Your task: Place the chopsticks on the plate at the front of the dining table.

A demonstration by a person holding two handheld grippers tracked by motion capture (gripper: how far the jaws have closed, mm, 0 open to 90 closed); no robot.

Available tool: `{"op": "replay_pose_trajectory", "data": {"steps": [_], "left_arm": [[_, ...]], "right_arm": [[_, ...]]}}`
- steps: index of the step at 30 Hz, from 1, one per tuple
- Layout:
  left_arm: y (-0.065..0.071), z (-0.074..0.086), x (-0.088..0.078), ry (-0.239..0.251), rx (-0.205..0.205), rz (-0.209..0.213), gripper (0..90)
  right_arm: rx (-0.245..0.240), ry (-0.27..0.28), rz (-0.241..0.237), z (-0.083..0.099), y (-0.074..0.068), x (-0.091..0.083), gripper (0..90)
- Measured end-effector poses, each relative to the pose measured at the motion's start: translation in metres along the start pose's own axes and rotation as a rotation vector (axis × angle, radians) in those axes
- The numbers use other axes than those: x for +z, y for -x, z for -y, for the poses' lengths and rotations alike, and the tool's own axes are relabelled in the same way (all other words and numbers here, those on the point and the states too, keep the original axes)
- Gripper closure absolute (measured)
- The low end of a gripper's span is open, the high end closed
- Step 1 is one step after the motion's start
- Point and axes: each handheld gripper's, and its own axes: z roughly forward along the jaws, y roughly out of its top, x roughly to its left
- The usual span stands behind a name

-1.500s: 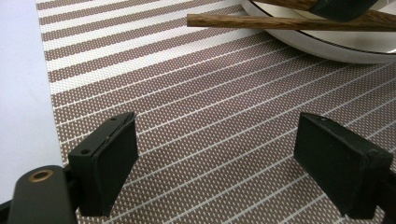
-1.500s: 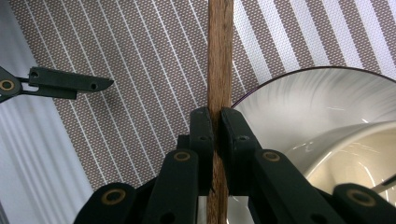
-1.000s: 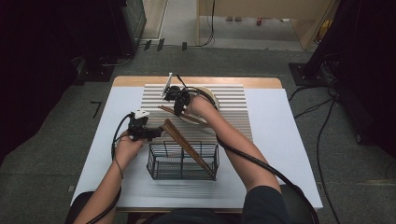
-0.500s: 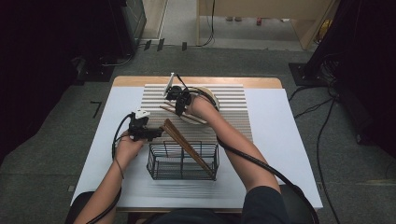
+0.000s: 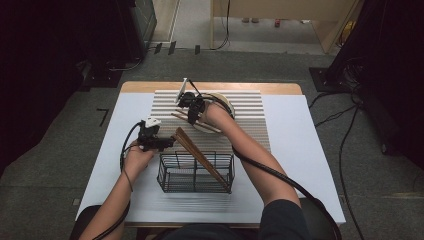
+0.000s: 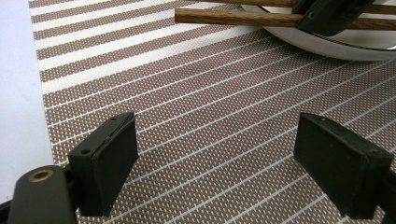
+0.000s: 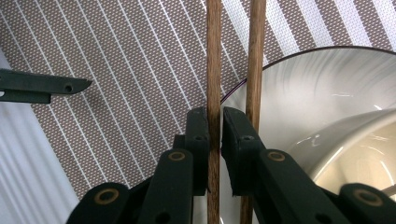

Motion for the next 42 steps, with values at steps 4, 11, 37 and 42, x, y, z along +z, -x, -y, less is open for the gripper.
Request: {"op": "replay_pose_trajectory", "data": {"steps": [4,11,37,42], "left_arm": [[0.0,0.0,0.0,0.002,-0.001,-0.001,14.2],[0.0,0.0,0.001,0.001,-0.008,0.004,14.2],[0.001,-0.011,0.005,-0.027,-0.019,0.009,14.2],[-0.003,-0.023,0.006,-0.023,-0.008,0.013,14.2]], "right_arm": [[0.001,0.002,0.003,0.0,-0.001,-0.001,79.9],[-0.005,0.018,0.004,-0.001,-0.003,-0.006,77.9],[-0.002,0.216,-0.094,0.025,-0.007,-0.024,62.2],[0.006,0.246,-0.107,0.032,-0.007,-0.023,58.9]]}}
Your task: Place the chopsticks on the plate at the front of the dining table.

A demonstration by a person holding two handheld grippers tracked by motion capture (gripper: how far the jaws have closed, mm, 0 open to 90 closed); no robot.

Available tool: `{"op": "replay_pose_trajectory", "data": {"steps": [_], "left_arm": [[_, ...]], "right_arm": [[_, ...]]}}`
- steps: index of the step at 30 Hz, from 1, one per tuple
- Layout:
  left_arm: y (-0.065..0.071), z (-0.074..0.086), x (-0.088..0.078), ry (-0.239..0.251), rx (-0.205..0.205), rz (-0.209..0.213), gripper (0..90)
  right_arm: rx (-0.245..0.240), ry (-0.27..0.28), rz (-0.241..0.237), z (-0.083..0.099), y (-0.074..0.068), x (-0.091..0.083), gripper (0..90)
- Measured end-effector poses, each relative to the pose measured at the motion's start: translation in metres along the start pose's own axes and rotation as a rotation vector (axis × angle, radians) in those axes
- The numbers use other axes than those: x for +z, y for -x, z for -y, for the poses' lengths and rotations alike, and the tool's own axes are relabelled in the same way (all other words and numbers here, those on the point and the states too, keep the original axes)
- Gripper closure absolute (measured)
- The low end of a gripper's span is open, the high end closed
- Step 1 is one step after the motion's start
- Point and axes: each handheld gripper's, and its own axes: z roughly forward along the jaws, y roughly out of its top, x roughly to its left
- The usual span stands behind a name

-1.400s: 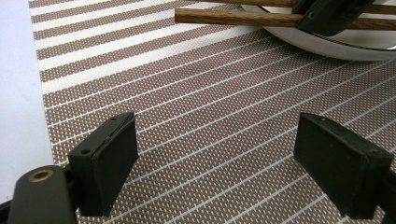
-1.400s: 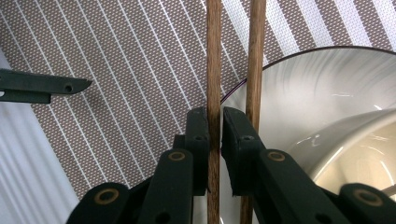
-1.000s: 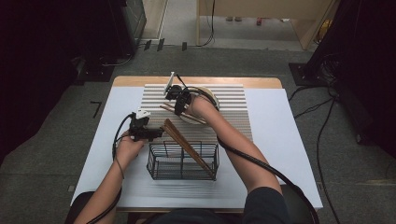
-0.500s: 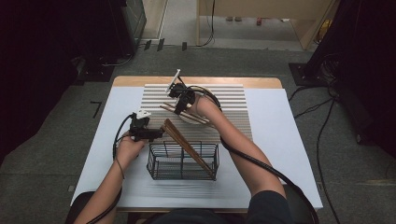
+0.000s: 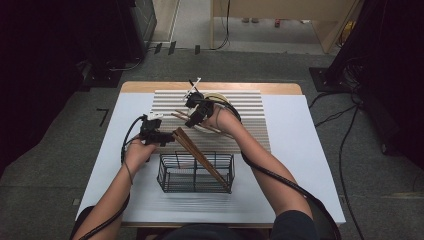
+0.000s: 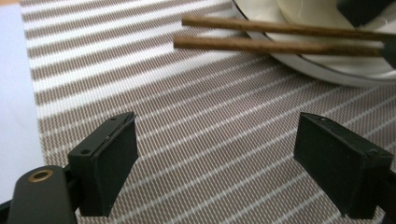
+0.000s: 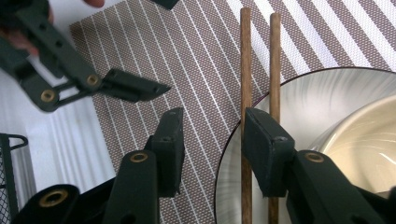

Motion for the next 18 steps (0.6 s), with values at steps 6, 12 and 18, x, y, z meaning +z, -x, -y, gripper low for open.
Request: {"op": "replay_pose_trajectory", "data": {"steps": [6,12,18], "left_arm": [[-0.001,-0.01,0.007,-0.006,-0.005,0.022,14.2],[0.0,-0.014,0.013,-0.011,0.001,0.043,14.2],[-0.003,-0.016,0.017,-0.021,0.001,0.052,14.2]], "right_arm": [[-0.007,0.034,-0.002,0.007,0.0,-0.001,56.2],[-0.012,0.066,-0.002,0.015,-0.002,-0.004,55.0],[-0.006,0.102,0.001,0.024,-0.003,-0.01,54.5]]}}
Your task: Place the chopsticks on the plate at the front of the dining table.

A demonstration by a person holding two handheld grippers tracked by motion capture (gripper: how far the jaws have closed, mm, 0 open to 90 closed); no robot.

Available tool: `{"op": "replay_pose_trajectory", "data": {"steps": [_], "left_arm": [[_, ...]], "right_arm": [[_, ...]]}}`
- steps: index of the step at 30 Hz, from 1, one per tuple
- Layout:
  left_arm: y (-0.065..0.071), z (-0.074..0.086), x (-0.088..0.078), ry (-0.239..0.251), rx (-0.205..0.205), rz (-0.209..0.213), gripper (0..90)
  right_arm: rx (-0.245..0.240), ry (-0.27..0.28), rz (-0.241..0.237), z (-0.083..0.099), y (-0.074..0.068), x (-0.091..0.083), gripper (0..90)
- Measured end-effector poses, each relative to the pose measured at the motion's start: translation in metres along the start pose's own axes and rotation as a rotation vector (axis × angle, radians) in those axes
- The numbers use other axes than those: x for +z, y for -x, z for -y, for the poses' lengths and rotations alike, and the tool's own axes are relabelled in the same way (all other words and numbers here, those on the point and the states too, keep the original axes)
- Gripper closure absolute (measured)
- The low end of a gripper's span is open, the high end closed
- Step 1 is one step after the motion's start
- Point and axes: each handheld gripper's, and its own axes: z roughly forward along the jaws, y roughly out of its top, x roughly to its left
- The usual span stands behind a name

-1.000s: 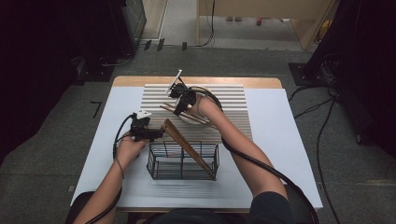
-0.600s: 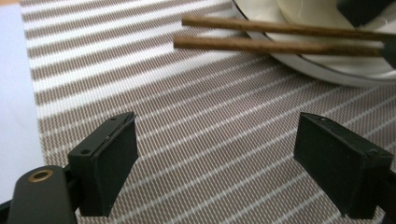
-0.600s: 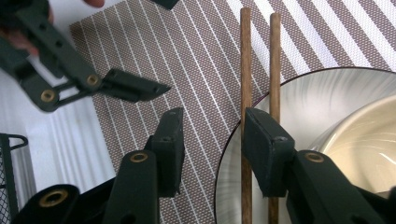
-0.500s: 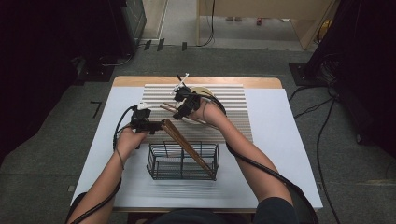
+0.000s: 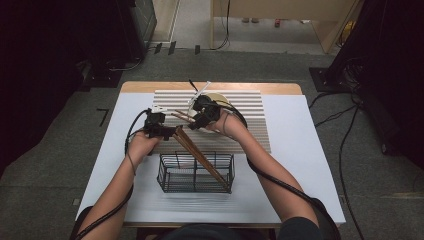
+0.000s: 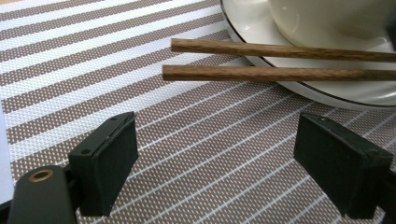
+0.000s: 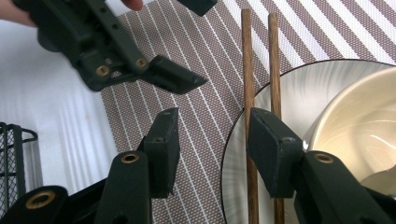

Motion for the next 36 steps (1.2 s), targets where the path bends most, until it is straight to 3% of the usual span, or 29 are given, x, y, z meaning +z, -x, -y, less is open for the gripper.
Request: {"op": "replay_pose_trajectory", "data": {"steps": [11,30,36], "left_arm": [[0.001,-0.009,0.005,0.021,-0.012,0.025,14.9],[0.004,-0.007,0.004,0.048,0.003,-0.001,14.9],[0.006,-0.006,0.005,0.042,-0.005,0.016,14.8]], "right_arm": [[0.011,0.056,0.01,0.016,-0.005,-0.007,51.5],[0.007,0.132,0.03,0.048,-0.017,-0.023,51.1],[0.026,0.153,0.032,0.057,-0.018,-0.027,51.1]]}}
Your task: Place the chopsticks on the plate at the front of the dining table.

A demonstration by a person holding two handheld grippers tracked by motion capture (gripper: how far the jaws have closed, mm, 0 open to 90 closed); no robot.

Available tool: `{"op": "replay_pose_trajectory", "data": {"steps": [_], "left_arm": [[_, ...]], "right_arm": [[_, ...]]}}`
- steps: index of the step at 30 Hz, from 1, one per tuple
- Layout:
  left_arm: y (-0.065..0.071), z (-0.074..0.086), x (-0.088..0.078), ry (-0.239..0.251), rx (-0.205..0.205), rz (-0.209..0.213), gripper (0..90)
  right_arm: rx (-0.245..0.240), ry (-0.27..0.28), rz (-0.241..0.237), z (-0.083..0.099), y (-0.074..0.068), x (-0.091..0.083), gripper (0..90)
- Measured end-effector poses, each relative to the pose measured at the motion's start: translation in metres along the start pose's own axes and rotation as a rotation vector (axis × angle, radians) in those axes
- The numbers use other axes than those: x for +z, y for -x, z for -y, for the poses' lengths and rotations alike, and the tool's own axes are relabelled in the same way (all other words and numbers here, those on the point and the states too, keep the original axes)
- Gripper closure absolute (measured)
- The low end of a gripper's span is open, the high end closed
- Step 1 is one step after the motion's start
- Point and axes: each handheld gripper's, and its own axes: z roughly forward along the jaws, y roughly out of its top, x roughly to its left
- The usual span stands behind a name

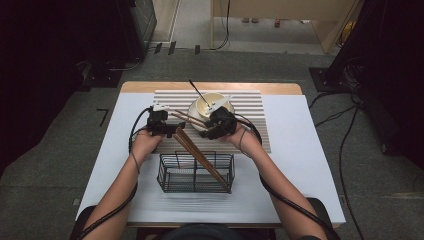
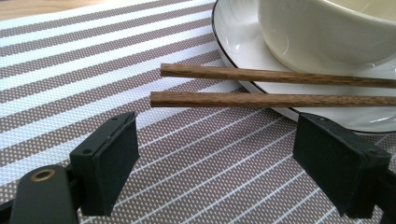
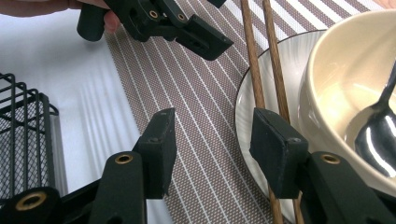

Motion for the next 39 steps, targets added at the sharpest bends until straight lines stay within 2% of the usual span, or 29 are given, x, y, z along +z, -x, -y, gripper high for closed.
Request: {"op": "replay_pose_trajectory", "data": {"steps": [8,11,16,26,33,39], "left_arm": [[0.001,0.0,0.0,0.0,0.001,0.0,14.8],[0.002,0.001,0.0,0.016,-0.013,-0.003,14.8],[0.004,0.001,0.001,0.014,-0.005,0.001,14.8],[0.007,-0.002,0.004,0.026,-0.011,0.013,14.8],[0.009,-0.003,0.009,0.008,0.007,0.015,14.8],[0.012,-0.005,0.011,0.011,0.014,0.018,14.8]], "right_arm": [[0.002,0.024,0.024,0.013,-0.002,-0.006,51.1],[0.004,0.035,0.031,0.017,-0.002,-0.009,51.1],[0.013,0.072,0.044,0.025,-0.001,-0.014,51.1],[0.025,0.08,0.069,0.037,0.002,-0.017,51.1],[0.056,0.104,0.092,0.049,0.009,-0.022,51.0],[0.076,0.095,0.124,0.062,0.014,-0.025,50.4]]}}
